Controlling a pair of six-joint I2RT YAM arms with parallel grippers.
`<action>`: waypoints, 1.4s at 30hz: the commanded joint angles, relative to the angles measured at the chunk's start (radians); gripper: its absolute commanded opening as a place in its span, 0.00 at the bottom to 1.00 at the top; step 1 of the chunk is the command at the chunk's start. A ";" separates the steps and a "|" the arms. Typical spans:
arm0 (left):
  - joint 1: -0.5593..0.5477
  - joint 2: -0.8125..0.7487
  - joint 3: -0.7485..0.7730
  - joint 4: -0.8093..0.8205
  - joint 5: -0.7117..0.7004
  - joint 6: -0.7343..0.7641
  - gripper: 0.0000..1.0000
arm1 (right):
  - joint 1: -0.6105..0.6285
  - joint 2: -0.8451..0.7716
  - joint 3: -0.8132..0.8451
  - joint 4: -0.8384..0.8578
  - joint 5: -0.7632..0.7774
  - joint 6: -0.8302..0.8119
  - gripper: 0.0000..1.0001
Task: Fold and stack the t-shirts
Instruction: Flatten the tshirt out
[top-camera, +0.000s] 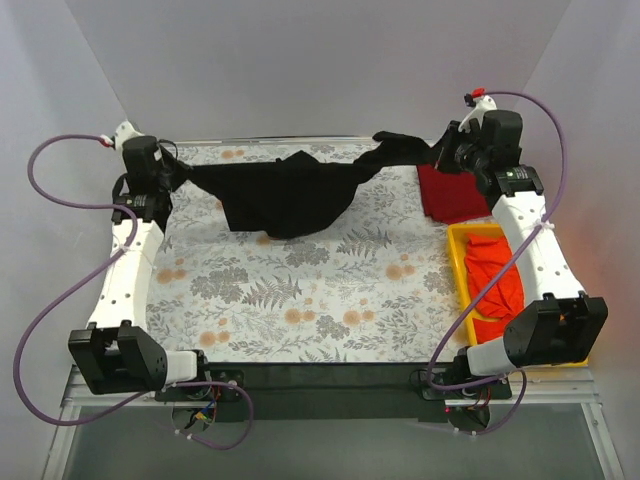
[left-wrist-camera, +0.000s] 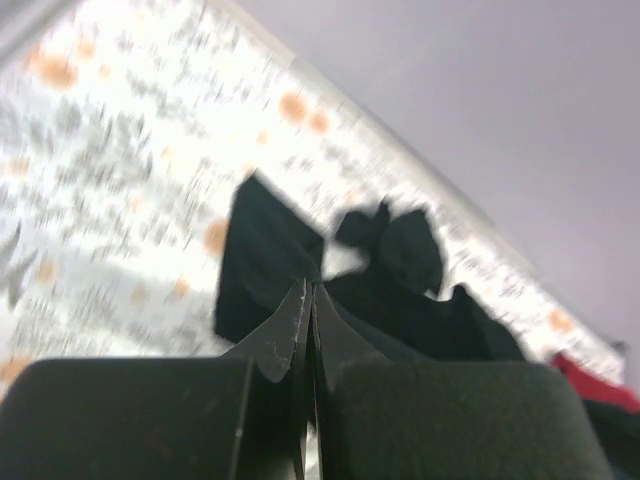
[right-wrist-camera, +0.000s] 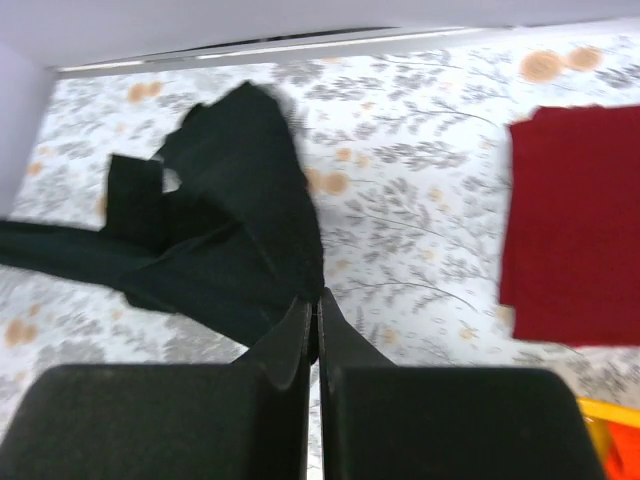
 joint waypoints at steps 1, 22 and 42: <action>0.067 0.019 0.162 -0.010 -0.028 0.035 0.00 | -0.034 0.018 0.101 0.019 -0.137 0.037 0.01; 0.090 -0.019 0.975 -0.020 0.219 0.108 0.00 | -0.056 -0.329 0.360 0.216 0.070 -0.183 0.01; 0.074 -0.074 0.839 -0.057 0.249 0.188 0.00 | -0.055 -0.296 0.428 0.251 0.013 -0.459 0.01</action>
